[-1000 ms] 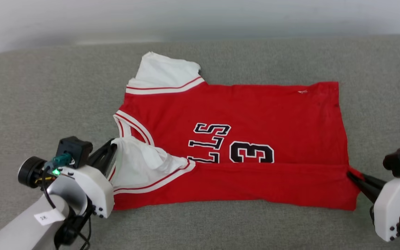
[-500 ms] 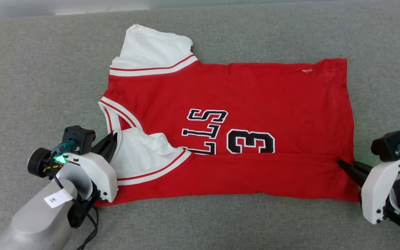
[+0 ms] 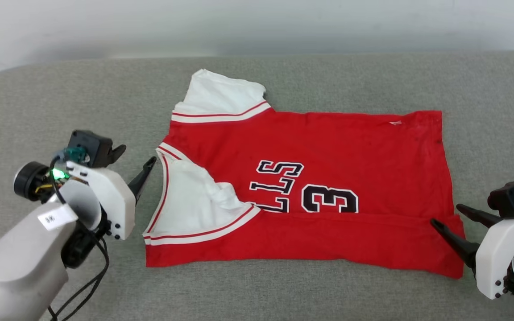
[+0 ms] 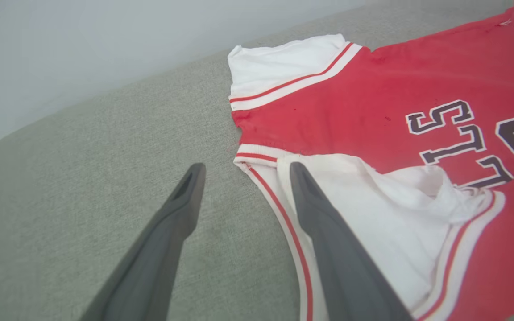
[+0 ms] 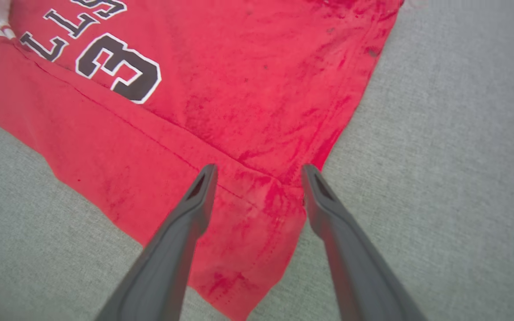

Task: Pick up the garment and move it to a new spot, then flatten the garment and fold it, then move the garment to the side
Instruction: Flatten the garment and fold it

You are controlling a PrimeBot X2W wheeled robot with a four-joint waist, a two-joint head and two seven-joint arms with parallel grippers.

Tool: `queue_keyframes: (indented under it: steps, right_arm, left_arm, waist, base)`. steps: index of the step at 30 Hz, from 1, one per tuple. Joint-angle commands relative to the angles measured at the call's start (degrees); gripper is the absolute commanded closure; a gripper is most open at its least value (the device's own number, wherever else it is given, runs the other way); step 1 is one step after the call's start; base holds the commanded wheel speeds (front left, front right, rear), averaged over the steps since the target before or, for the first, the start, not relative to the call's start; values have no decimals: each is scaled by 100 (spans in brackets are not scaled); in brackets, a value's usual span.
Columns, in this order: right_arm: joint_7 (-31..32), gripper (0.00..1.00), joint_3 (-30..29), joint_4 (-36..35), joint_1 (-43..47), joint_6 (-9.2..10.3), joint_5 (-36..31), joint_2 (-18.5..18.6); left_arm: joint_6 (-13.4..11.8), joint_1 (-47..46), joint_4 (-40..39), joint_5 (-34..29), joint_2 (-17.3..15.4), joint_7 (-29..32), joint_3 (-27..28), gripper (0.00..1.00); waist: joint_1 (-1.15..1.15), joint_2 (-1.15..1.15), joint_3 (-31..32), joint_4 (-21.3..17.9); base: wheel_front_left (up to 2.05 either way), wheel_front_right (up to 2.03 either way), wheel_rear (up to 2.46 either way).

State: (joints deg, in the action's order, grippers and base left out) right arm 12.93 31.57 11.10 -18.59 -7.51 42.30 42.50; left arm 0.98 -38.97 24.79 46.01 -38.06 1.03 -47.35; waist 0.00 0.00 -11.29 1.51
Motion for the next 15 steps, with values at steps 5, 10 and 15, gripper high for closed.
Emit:
queue_keyframes:
  steps: [5,10,15]
  right_arm:
    - [89,0,-120,-160,146,4,-17,11]
    - [211,0,-184,-300,204,3,-66,-35]
    - [345,0,-161,-435,194,4,-65,-49]
  left_arm:
    - [116,-321,-681,358,-383,1379,-114,0]
    - [187,-506,-1108,872,-623,2793,-244,0]
    - [181,-500,-1206,1218,-707,3629,-391,0]
  waist:
    - [0,0,223,142]
    - [0,0,248,145]
    - [0,0,198,74]
  base:
    - [0,0,0]
    - [0,0,0]
    - [0,0,0]
